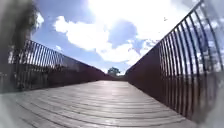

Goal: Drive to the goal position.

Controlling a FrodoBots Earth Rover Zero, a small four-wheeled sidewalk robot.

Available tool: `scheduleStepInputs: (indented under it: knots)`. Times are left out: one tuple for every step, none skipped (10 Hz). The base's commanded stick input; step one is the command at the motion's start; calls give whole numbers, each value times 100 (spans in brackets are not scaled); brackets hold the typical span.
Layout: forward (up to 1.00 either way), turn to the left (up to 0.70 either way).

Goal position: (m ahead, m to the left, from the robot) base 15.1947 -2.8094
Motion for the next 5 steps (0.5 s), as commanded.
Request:
scheduleStepInputs:
  knots:
    - [85, 0]
    - [85, 0]
    - [85, 0]
    - [85, 0]
    - [85, 0]
